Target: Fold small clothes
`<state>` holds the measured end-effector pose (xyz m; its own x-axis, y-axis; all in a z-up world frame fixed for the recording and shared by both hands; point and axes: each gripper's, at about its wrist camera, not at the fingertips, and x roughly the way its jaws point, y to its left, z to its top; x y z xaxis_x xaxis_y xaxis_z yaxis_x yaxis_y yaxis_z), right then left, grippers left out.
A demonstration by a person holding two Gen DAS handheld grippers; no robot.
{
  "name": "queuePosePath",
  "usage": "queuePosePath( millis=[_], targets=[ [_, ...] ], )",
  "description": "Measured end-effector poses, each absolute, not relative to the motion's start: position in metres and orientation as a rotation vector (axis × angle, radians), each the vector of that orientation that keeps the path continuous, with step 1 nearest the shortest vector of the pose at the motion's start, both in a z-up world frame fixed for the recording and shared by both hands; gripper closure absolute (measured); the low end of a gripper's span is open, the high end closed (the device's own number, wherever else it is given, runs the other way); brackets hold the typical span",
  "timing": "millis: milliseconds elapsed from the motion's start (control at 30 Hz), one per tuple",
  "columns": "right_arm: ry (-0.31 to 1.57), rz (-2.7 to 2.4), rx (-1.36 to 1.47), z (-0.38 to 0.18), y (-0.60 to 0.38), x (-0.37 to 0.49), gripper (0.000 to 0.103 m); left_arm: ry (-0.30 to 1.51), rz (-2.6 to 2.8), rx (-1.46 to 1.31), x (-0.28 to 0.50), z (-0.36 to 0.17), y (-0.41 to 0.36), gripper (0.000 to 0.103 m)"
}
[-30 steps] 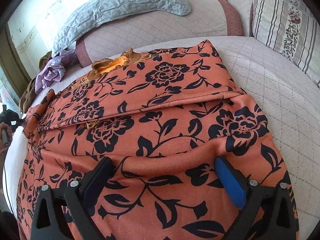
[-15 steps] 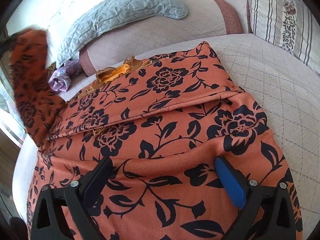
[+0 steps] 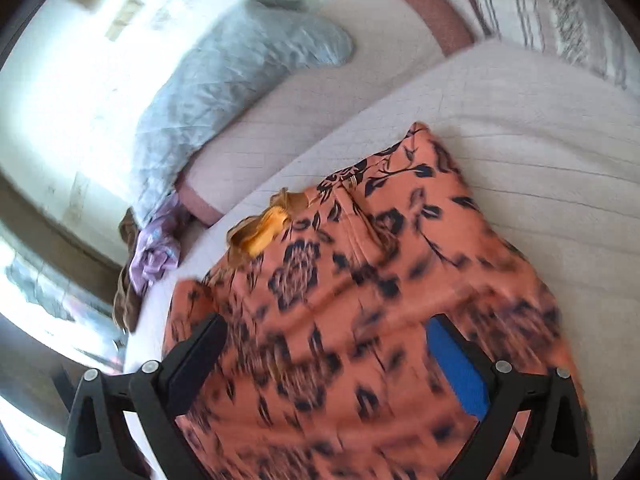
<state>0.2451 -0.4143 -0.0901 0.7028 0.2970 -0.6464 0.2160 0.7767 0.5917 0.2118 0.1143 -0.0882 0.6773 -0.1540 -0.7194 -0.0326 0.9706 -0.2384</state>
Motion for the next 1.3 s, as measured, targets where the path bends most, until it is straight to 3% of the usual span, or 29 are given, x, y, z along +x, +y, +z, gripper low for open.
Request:
queuePosePath(
  millis=[67,233,300,500,567,633,667,733,933,1000,1067,1233,1300],
  targets=[
    [0.864,0.007,0.753,-0.099,-0.416,0.281,0.009,0.82,-0.065,-0.272,0.206,-0.101,0.128,0.024],
    [1.033,-0.184,0.707,-0.13,-0.404,0.338,0.033,0.805,-0.072,-0.304,0.206,-0.102,0.137,0.024],
    [1.065,-0.191,0.588,-0.121,-0.386,0.348,0.098,0.787,-0.083,-0.306,0.207,-0.096,0.136,0.024],
    [0.781,-0.214,0.251,-0.013,-0.339,0.313,0.095,0.764,-0.078,-0.369,0.209,-0.08,0.144,0.024],
    [0.813,-0.236,0.234,-0.024,-0.344,0.303,0.091,0.758,-0.084,-0.363,0.213,-0.076,0.14,0.024],
    [0.956,-0.206,0.218,-0.069,-0.352,0.307,0.058,0.791,-0.097,-0.332,0.222,-0.077,0.131,0.022],
    [1.052,-0.177,0.234,-0.099,-0.357,0.31,0.035,0.829,-0.096,-0.29,0.227,-0.085,0.124,0.021],
    [1.091,-0.175,0.321,-0.124,-0.369,0.301,0.035,0.983,-0.059,-0.144,0.24,-0.116,0.108,0.021],
    [0.872,-0.192,0.378,-0.077,-0.373,0.279,0.035,0.955,-0.047,-0.129,0.238,-0.114,0.105,0.025],
    [0.807,-0.155,0.389,-0.06,-0.37,0.285,0.027,0.951,-0.053,-0.146,0.238,-0.114,0.108,0.025],
    [0.787,-0.083,0.413,-0.058,-0.371,0.305,0.026,0.943,-0.075,-0.187,0.237,-0.111,0.114,0.025],
    [0.995,0.069,0.526,-0.136,-0.373,0.339,0.026,0.908,-0.216,-0.458,0.245,-0.09,0.137,0.025],
    [0.9,0.099,0.477,-0.139,-0.369,0.326,0.025,0.918,-0.26,-0.455,0.259,-0.085,0.127,0.025]
  ],
)
